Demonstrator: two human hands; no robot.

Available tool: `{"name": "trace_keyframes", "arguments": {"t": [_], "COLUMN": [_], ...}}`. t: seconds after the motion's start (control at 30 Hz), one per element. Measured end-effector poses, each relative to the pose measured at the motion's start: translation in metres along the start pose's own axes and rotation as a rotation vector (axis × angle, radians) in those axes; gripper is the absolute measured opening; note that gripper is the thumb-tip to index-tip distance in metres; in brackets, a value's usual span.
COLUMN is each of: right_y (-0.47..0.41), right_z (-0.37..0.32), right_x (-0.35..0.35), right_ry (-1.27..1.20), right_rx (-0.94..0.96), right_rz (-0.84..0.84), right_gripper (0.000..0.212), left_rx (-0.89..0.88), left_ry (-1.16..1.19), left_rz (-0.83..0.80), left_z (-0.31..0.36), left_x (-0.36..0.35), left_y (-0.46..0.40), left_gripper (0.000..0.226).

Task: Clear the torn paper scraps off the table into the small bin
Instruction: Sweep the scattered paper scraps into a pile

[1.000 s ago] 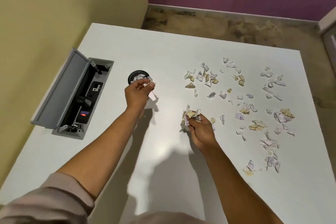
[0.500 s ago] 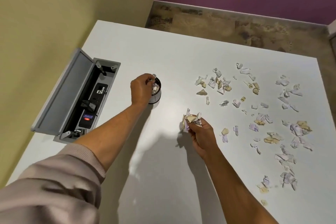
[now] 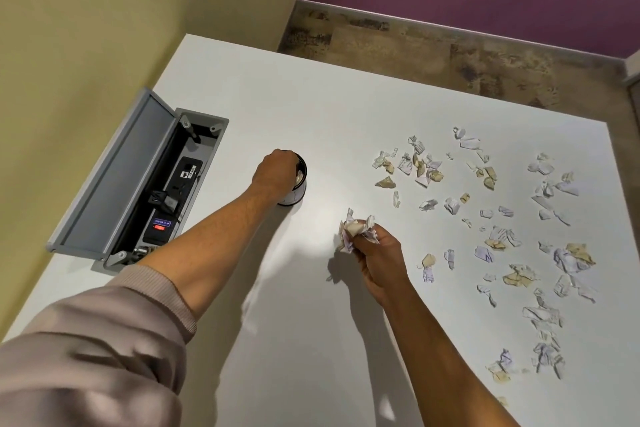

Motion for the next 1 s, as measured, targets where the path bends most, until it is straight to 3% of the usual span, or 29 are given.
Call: {"name": "trace_keyframes", "arguments": {"t": [0.2, 0.33, 0.4, 0.47, 0.57, 0.7, 0.87, 1.0], "right_y": [-0.009, -0.016, -0.021, -0.026, -0.036, -0.058, -0.085, -0.095], "right_z": [-0.016, -0.028, -0.034, -0.040, -0.049, -0.055, -0.050, -0.045], "right_x": [-0.016, -0.036, -0.049, -0.062, -0.079, -0.102, -0.129, -0.145], "right_ry": [0.145, 0.174, 0.163, 0.183, 0.414, 0.729, 1.215, 1.538], "right_rx": [-0.015, -0.032, -0.018, 0.020, 0.109, 0.236, 0.349, 0.236], "right_rz": [0.038, 0.059, 0.054, 0.068, 0.196, 0.271, 0.208, 0.124], "right_gripper": [0.027, 0.018, 0.020, 0.022, 0.017, 0.019, 0.031, 0.015], "left_rx": [-0.031, -0.108, -0.060, 0.019, 0.120, 0.022, -0.089, -0.091], "left_ry": [0.257, 0.436, 0.485, 0.547, 0.594, 0.432, 0.165, 0.112], "left_rz": [0.202, 0.552, 0.746, 0.835, 0.785, 0.550, 0.389, 0.392], "left_z": [-0.010, -0.014, -0.018, -0.024, -0.030, -0.038, -0.045, -0.046], "left_x": [0.013, 0.011, -0.006, -0.035, -0.086, -0.142, -0.170, -0.171], "left_y": [0.016, 0.048, 0.067, 0.085, 0.104, 0.120, 0.123, 0.123], "left_gripper": [0.030, 0.024, 0.025, 0.027, 0.034, 0.046, 0.055, 0.054]}}
Point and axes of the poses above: each hand's wrist, its own y-axis away from the middle knuckle, its own x-axis out of the back of the hand, z = x × y, the point moved 1 cm from there along -y, towards the middle knuckle, and after that the axes turned 13 degrees about -x, right-handed, at the moved point
